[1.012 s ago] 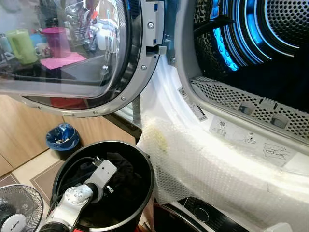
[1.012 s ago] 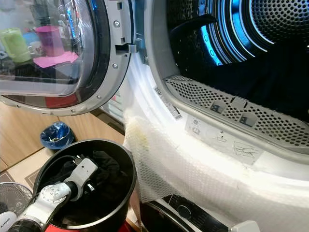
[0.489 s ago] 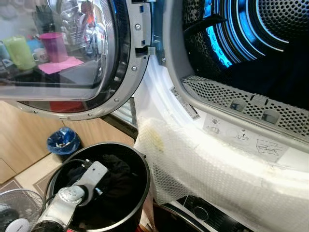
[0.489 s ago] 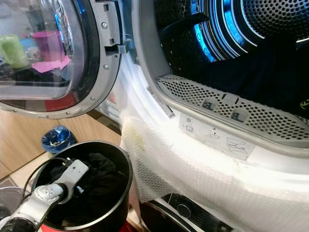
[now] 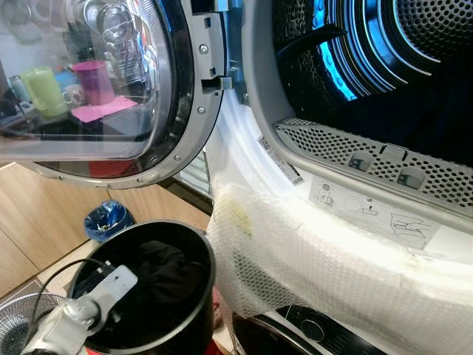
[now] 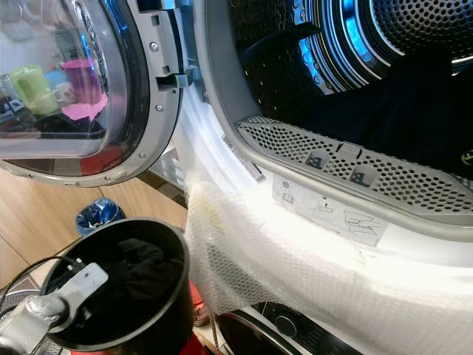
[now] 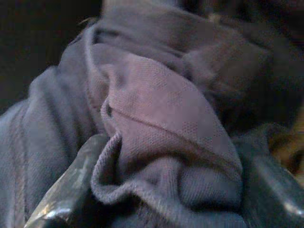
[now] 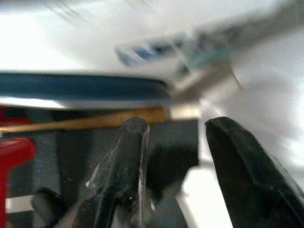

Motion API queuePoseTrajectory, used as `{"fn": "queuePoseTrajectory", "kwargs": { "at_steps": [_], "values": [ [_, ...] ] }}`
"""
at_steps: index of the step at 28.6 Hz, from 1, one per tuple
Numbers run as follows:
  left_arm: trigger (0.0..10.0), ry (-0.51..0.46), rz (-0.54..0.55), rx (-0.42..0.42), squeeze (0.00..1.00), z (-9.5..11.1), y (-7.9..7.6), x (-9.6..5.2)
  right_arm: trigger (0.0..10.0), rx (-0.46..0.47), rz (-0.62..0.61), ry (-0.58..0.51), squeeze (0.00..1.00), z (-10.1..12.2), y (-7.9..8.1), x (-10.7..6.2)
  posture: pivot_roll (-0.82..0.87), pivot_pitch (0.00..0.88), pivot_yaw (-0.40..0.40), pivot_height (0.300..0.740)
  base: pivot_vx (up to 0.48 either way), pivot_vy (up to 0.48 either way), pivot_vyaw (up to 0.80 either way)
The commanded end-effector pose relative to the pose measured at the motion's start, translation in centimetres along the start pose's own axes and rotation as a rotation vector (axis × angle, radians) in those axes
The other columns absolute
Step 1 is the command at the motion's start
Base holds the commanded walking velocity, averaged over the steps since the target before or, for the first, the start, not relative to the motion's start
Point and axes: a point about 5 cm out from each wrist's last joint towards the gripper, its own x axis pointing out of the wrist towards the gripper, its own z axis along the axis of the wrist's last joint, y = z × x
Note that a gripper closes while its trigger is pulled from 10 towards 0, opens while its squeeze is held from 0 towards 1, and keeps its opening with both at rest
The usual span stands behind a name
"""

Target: Clothes washing

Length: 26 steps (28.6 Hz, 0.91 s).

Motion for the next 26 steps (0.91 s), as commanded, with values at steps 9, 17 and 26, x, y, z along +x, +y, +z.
{"fn": "queuePoseTrajectory", "kwargs": {
  "at_steps": [9,17,26],
  "values": [
    [10.0,0.204,-0.085,0.068,0.0,-4.1,-0.4,-1.6,10.0,0.027,0.021,0.028,0.0,-1.1,1.6,-0.3,0.21,0.086,0.111,0.74,0.0,0.0,0.0],
    [10.0,0.029,0.087,0.195,0.0,0.4,2.1,-2.4,10.0,0.024,0.049,-0.019,0.0,0.4,2.3,-0.1,0.22,0.091,0.087,0.74,0.0,0.0,0.0],
    [10.0,-0.069,0.012,0.262,0.0,3.5,3.1,-4.7,10.0,-0.006,0.069,-0.026,0.0,0.9,2.5,0.0,0.23,0.094,0.061,0.74,0.0,0.0,0.0]
  ]
}}
